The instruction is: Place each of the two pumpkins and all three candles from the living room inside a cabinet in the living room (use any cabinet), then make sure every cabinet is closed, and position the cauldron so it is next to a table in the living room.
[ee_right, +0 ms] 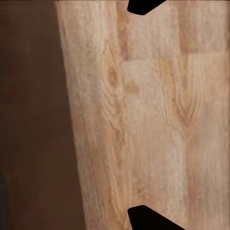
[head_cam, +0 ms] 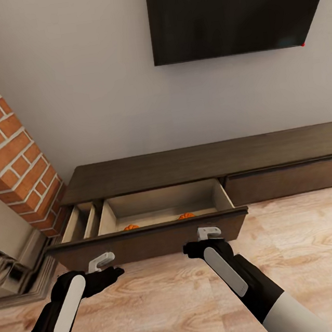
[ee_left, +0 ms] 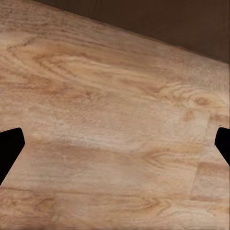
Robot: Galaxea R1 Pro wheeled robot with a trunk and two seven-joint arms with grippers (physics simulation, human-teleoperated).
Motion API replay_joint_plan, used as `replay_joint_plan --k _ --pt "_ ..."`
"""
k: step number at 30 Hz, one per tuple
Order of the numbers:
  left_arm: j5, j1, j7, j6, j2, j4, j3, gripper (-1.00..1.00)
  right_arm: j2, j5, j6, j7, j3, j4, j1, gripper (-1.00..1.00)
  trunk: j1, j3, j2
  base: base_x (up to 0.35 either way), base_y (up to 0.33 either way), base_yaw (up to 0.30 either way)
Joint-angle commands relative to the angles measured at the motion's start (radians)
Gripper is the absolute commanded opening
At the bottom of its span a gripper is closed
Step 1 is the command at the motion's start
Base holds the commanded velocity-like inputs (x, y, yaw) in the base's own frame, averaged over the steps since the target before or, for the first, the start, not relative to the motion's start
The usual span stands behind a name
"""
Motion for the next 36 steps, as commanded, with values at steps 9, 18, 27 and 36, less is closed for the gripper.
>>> replay_joint_plan --k 9,18,27,36 --pt "0.010 0.000 0.008 -0.105 -0.003 0.009 -0.013 1.00 -0.001 -0.008 -0.019 -0.007 0.004 0.046 -0.001 1.00 0.034 -0.029 -0.064 -0.102 0.000 0.000" --pt "-0.046 0.001 0.006 -0.279 -0.002 0.061 -0.089 1.00 -0.002 0.033 -0.317 0.170 0.016 0.237 0.001 1.00 0.069 -0.057 -0.127 -0.001 0.000 0.000" --pt "-0.086 0.001 -0.004 -0.475 -0.003 0.142 -0.140 1.00 0.005 0.172 -0.716 0.219 0.017 0.440 0.000 1.00 0.103 -0.085 -0.190 0.000 0.000 0.000" --pt "-0.092 0.001 0.003 -0.659 -0.003 0.194 -0.195 1.00 0.007 0.234 -0.829 0.220 0.018 0.488 0.000 1.00 0.138 -0.114 -0.253 0.000 0.000 0.000"
